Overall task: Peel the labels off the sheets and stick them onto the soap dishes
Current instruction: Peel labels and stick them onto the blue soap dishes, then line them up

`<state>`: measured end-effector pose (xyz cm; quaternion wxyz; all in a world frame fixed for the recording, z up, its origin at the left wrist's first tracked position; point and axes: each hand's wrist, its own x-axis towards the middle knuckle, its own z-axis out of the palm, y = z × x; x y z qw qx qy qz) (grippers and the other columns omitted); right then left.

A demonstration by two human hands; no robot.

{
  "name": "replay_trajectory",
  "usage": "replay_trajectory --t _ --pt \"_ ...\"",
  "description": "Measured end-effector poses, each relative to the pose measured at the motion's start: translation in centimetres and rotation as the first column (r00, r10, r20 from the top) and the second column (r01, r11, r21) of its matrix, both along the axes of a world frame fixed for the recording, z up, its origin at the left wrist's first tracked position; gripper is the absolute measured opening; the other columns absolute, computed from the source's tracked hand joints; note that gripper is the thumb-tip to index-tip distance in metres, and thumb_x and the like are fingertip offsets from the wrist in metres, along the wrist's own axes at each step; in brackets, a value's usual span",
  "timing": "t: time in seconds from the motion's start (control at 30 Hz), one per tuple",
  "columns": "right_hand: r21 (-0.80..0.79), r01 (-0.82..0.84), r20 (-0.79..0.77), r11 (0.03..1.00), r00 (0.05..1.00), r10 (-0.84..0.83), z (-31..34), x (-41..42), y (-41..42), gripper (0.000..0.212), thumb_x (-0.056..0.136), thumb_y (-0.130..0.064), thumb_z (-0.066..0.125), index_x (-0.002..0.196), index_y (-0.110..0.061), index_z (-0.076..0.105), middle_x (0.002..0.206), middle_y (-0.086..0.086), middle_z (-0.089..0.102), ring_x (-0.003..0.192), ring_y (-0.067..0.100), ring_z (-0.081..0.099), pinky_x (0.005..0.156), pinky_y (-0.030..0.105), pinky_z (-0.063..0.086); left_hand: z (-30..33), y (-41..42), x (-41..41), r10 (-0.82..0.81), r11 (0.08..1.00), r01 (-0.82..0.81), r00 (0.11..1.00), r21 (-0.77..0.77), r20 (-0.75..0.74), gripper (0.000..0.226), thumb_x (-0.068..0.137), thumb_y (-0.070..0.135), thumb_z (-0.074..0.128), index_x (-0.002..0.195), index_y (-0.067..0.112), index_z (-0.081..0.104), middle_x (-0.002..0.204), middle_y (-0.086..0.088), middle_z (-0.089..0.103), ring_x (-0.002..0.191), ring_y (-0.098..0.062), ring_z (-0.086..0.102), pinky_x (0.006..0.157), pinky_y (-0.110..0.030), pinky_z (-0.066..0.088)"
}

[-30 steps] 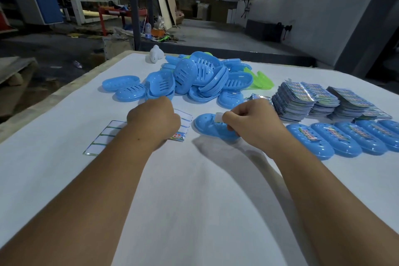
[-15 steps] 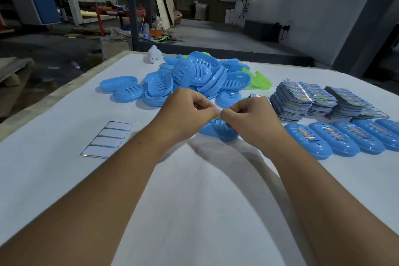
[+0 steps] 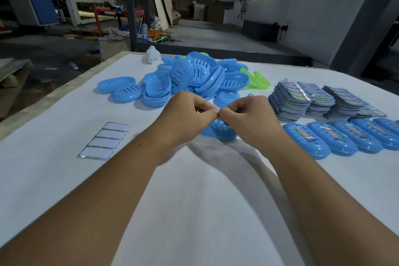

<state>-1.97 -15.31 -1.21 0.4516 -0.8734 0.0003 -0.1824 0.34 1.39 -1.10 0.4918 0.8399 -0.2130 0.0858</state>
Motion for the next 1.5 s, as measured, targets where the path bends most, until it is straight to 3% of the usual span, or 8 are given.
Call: replay_trajectory --t 0.1,0.3,0.47,0.57,0.9,1.13,1.33,1.5 --pt "-0.002 -0.018 0.03 1.0 0.999 0.018 -0.1 0.1 -0.1 0.022 0.081 -0.028 0.072 0.061 -0.02 0.071 0.051 -0.005 0.061 0.043 0.003 0.043 0.047 0.022 0.037 0.0 0.0 0.1 0.01 1.0 -0.01 1.0 -0.022 -0.007 0.013 0.087 0.027 0.072 0.077 0.034 0.077 0.071 0.019 0.073 0.072 0.001 0.067 0.065 -0.017 0.05" --pt "-0.053 -0.091 0.097 0.994 0.991 0.096 -0.2 0.4 0.0 0.018 0.094 -0.031 0.07 0.077 -0.026 0.077 0.072 -0.012 0.073 0.052 -0.003 0.055 0.052 0.009 0.04 0.0 0.3 0.5 0.079 0.992 -0.08 0.997 -0.101 -0.014 0.012 0.086 0.034 0.073 0.076 0.031 0.077 0.073 0.015 0.073 0.075 -0.003 0.069 0.069 -0.02 0.055" --pt "-0.058 0.017 0.065 0.998 0.998 -0.014 -0.3 0.6 -0.3 0.021 0.089 -0.039 0.074 0.069 -0.03 0.074 0.056 -0.02 0.065 0.049 -0.002 0.053 0.049 0.015 0.038 0.2 0.2 0.5 0.088 0.986 -0.09 0.996 -0.142 -0.023 0.009 0.082 0.035 0.08 0.079 0.027 0.078 0.068 0.016 0.073 0.067 0.003 0.067 0.059 -0.01 0.049" --pt "-0.039 0.082 0.019 0.996 0.996 -0.082 -0.3 0.7 -0.6 0.027 0.088 -0.036 0.075 0.067 -0.019 0.075 0.046 -0.014 0.057 0.041 0.003 0.045 0.05 0.024 0.036 0.3 0.2 0.5 0.096 0.979 -0.1 0.995 -0.176 -0.034 0.011 0.082 0.034 0.08 0.073 0.029 0.074 0.065 0.018 0.071 0.059 0.006 0.063 0.052 -0.006 0.043" --pt "0.067 0.081 -0.04 0.994 0.996 -0.078 0.0 0.5 -0.7 0.026 0.08 -0.032 0.074 0.065 -0.011 0.073 0.057 0.011 0.063 0.048 0.01 0.045 0.053 0.028 0.04 -0.2 0.3 1.1 0.141 0.97 -0.153 0.987 -0.187 -0.076 0.011 0.082 0.035 0.079 0.077 0.026 0.074 0.068 0.019 0.071 0.06 0.008 0.062 0.05 -0.004 0.041" --pt "-0.092 0.144 -0.073 0.985 0.986 -0.151 -0.6 0.8 -1.0 0.043 0.079 -0.041 0.075 0.069 0.0 0.068 0.05 0.003 0.04 0.047 0.013 0.028 0.05 0.027 0.028 -1.4 0.0 1.8 0.166 0.976 -0.184 0.975 -0.116 -0.149 0.014 0.08 0.028 0.08 0.068 0.025 0.073 0.067 0.009 0.073 0.065 -0.007 0.066 0.069 -0.03 0.055" --pt "-0.24 0.187 -0.089 0.953 0.973 -0.214 -0.6 0.9 -0.9 0.04 0.078 -0.04 0.075 0.071 0.0 0.07 0.054 0.006 0.044 0.053 0.015 0.031 0.05 0.029 0.031 -1.7 -0.4 1.9 0.18 0.983 -0.184 0.971 -0.013 -0.155 0.018 0.082 0.028 0.078 0.065 0.03 0.071 0.062 0.014 0.07 0.062 0.002 0.064 0.061 -0.018 0.049" --pt "-0.284 0.191 -0.116 0.94 0.966 -0.231 -0.6 1.1 -0.9 0.037 0.078 -0.038 0.075 0.075 -0.001 0.074 0.065 0.022 0.06 0.054 0.018 0.039 0.051 0.029 0.035 -1.8 -0.7 2.1 0.203 0.979 -0.2 0.967 0.034 -0.157 0.01 0.08 0.025 0.075 0.071 0.023 0.077 0.066 0.008 0.071 0.066 -0.008 0.064 0.058 -0.02 0.048"
